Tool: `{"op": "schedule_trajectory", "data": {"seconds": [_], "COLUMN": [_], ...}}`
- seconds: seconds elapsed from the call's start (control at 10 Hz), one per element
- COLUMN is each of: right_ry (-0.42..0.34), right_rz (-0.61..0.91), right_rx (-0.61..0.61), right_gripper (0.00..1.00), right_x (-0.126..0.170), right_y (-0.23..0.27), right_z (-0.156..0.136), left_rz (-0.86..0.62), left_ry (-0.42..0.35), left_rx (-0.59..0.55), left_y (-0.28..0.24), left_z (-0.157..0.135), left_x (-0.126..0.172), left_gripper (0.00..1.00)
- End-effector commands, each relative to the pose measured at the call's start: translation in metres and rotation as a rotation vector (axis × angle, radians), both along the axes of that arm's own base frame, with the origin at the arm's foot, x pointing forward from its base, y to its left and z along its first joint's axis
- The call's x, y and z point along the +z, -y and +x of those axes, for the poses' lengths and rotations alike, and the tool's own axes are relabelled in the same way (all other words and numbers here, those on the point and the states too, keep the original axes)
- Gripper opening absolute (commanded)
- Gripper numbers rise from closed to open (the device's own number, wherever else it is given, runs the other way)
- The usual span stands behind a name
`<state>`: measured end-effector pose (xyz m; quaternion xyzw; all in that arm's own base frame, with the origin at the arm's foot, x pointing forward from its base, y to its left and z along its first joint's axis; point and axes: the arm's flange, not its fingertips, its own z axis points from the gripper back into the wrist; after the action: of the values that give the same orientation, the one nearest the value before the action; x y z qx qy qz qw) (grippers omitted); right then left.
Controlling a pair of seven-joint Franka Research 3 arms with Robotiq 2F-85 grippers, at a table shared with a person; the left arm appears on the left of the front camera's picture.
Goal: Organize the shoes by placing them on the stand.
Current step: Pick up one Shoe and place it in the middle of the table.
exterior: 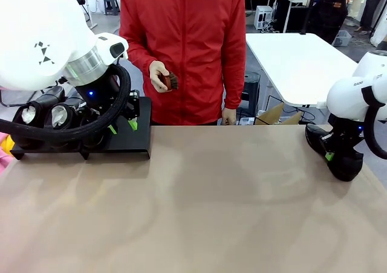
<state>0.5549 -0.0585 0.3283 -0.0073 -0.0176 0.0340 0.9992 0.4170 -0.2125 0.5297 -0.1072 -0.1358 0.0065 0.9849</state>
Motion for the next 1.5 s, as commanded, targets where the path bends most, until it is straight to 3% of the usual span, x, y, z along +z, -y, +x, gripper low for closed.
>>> {"op": "schedule_trajectory", "data": {"seconds": [0.0,0.3,0.4,0.6,0.8,1.0,1.2,1.4], "right_ry": [-0.015,-0.010,-0.015,0.040,0.141,0.192,0.283,0.317], "right_rz": [-0.028,-0.005,-0.031,-0.024,-0.021,0.041,0.048,0.156], "right_rx": [-0.025,-0.036,-0.092,-0.225,-0.333,-0.439,-0.461,-0.456], "right_gripper": [0.00,0.00,0.00,0.00,0.00,0.00,0.00,0.00], "right_x": [-0.012,-0.008,0.001,0.032,0.081,0.118,0.148,0.174], "right_y": [0.002,0.004,0.002,-0.003,-0.027,-0.073,-0.134,-0.209], "right_z": [-0.001,0.000,-0.002,-0.003,-0.011,-0.027,-0.051,-0.086], "left_rz": [-0.021,-0.021,-0.021,-0.021,-0.021,-0.021,-0.021,-0.021], "left_ry": [0.005,0.005,0.005,0.005,0.005,0.005,0.005,0.005], "left_rx": [0.004,0.004,0.004,0.004,0.004,0.004,0.004,0.004], "left_y": [-0.002,-0.002,-0.002,-0.002,-0.002,-0.002,-0.002,-0.002], "left_z": [-0.001,-0.001,-0.001,-0.001,-0.001,-0.001,-0.001,-0.001], "left_x": [0.001,0.001,0.001,0.001,0.001,0.001,0.001,0.001], "left_gripper": [0.49,0.49,0.49,0.49,0.49,0.49,0.49,0.49]}}
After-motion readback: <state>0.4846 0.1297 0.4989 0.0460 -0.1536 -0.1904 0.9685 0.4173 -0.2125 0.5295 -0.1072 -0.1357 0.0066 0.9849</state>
